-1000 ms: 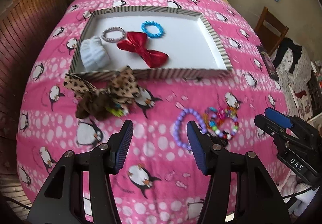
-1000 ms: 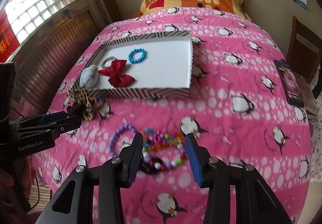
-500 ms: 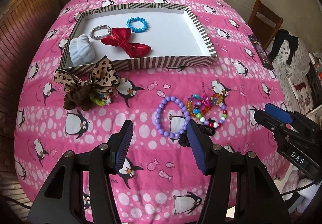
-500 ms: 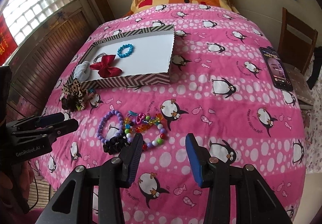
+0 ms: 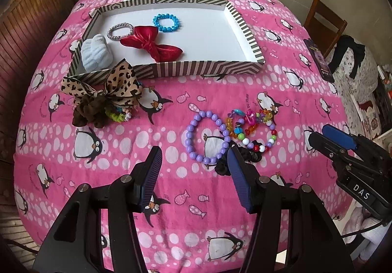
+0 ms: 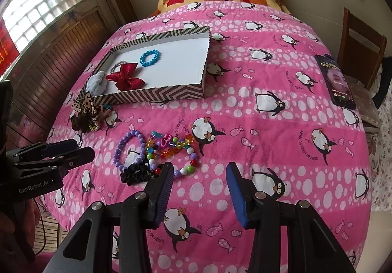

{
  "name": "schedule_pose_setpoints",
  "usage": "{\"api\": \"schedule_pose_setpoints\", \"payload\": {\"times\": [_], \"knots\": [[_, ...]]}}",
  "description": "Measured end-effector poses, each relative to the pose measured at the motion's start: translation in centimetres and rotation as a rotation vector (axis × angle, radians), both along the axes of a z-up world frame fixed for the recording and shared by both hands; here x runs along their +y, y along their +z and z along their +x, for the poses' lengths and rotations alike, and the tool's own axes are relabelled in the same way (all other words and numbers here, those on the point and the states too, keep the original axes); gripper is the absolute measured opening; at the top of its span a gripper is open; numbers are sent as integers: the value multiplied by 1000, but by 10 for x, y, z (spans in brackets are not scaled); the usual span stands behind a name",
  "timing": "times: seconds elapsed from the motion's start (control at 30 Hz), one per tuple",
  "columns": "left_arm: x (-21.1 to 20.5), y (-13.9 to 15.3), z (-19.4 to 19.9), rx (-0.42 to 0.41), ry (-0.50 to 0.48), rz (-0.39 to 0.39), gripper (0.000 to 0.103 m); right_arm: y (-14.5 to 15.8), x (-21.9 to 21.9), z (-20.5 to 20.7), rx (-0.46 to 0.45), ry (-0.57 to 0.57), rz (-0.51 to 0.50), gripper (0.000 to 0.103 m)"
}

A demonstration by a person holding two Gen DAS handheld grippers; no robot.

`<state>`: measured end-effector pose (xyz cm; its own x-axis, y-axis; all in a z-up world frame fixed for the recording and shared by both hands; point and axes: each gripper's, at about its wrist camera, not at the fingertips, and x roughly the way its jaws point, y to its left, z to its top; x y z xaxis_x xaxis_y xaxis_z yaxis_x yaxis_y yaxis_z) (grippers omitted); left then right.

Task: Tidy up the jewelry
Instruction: 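Withdraw both open tools from the box toward the remaining bracelets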

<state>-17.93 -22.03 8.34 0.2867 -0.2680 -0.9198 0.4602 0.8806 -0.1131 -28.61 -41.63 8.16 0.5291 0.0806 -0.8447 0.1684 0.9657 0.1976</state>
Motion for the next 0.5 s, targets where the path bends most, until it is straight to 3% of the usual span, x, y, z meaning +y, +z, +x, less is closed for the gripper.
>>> {"api": "schedule_pose_setpoints", "payload": {"times": [0.5], "knots": [[8, -12, 4, 63, 15, -7, 55, -9, -3, 3, 29, -4, 1, 43]]}}
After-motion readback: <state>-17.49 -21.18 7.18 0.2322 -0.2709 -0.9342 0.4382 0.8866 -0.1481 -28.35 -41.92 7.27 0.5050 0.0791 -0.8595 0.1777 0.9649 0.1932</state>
